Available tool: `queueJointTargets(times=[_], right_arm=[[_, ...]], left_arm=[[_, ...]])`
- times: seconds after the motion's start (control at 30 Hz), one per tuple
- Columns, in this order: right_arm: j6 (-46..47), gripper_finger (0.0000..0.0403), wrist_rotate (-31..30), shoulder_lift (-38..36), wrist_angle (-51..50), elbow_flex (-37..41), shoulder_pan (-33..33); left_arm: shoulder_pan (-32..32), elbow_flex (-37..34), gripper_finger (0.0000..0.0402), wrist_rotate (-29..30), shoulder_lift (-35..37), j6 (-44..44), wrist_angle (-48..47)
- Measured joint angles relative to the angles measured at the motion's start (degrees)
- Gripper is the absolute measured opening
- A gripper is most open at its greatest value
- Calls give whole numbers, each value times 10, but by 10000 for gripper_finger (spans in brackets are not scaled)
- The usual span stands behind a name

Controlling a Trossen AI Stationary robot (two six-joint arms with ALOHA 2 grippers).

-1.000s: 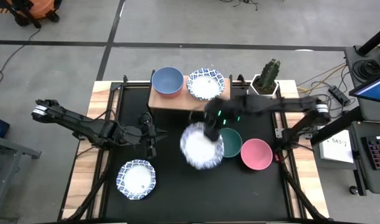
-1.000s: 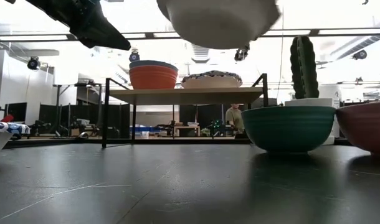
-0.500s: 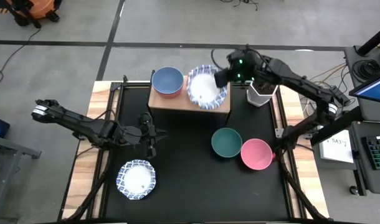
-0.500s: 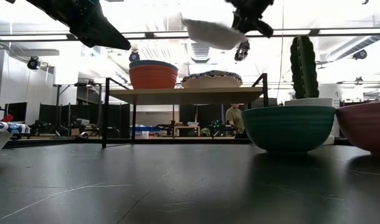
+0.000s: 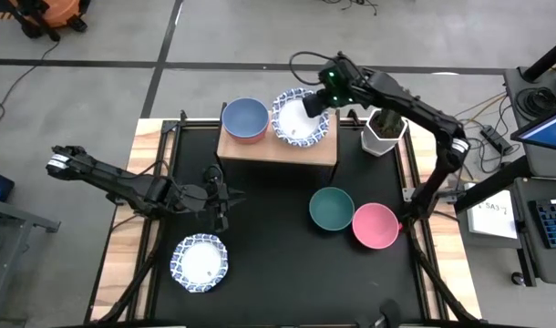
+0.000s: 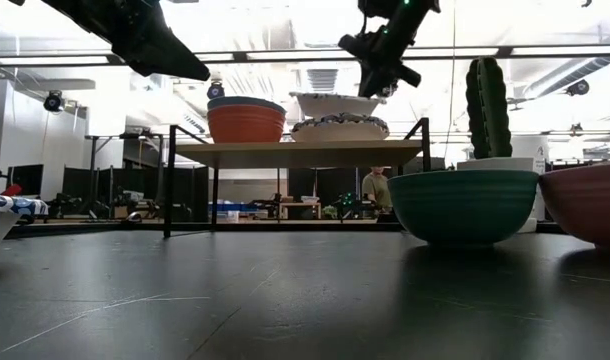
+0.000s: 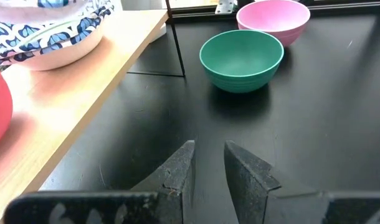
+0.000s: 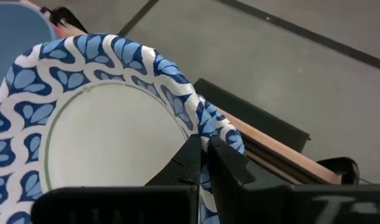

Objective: Place and stack bowls onto a shelf
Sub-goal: Stack the white bowl on top of the white bowl on the shelf

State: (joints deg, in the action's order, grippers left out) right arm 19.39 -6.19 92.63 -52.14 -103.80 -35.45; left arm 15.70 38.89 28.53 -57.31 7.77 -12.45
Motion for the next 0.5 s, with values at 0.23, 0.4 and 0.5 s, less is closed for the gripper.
queueJointTargets(times=[0.23, 0.4, 0.5], right_arm=[[-19, 13, -9, 38, -18, -38, -2], [-29, 15, -14, 55, -17, -58, -2], [-29, 30, -14, 59, -20, -64, -2]], left_arm=[[0, 0, 68, 0, 0, 0, 0], [0, 0, 68, 0, 0, 0, 0], [0, 0, 68, 0, 0, 0, 0]])
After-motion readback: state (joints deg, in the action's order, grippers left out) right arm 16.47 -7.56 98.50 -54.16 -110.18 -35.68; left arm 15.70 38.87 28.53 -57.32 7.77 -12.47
